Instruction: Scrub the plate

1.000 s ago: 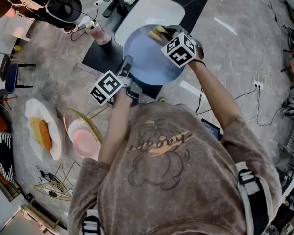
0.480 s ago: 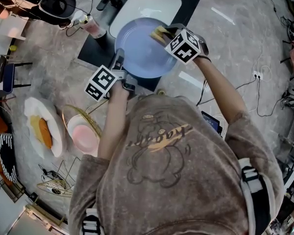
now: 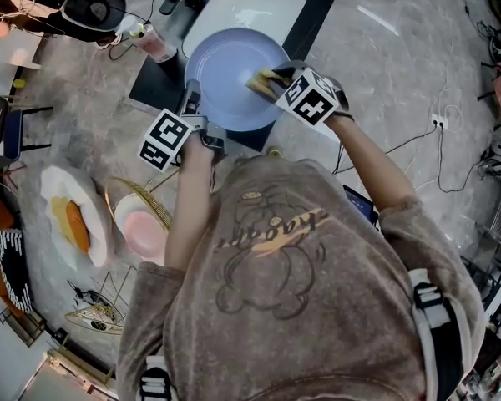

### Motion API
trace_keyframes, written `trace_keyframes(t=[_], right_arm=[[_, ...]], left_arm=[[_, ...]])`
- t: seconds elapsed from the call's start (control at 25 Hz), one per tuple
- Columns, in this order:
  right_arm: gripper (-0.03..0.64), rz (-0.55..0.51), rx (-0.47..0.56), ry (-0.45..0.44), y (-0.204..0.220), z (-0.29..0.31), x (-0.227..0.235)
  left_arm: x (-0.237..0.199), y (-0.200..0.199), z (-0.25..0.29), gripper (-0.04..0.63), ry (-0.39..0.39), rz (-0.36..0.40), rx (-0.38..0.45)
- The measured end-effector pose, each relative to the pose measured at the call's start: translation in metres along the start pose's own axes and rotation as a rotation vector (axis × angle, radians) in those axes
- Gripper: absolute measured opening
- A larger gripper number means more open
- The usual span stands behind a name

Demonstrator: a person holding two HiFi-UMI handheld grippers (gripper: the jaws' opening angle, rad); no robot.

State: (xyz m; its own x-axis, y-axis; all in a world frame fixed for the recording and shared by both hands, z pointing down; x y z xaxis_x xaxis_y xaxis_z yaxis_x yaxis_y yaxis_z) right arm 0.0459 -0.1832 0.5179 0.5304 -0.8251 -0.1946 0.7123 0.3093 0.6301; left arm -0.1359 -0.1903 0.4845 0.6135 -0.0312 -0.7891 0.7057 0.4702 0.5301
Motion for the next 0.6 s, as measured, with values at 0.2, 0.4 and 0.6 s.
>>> trace_keyframes(t=[0.2,0.4,0.6], right_arm=[[0.052,0.026,0.013,-0.072,-0.007,0.002,-0.024],[0.052,0.038,0.044,-0.151,-0.022,0.001,-0.052],[0.052,0.051,0.065,-0.181,-0.031,0.003,-0.058]], left_arm=[[-0.004,-0.005,-0.002,0.072,-0.017,-0.011,0.035],[-0.007,-0.012,-0.006,0.072,-0.027,-0.011,0.063],[-0.009,-0.012,-0.007,0.071,-0.028,0.012,0.048]])
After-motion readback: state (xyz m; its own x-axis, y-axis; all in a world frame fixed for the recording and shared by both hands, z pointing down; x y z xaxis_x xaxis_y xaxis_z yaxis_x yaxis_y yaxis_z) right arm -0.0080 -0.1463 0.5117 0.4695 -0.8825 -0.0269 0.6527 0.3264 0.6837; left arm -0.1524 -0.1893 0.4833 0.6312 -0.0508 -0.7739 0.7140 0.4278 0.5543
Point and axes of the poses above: the fingertips, and each gripper's own axes: z forward along the fingers, x to its right, y out of its underside, the point moved 1 cm from there along -z, backward along the fingers
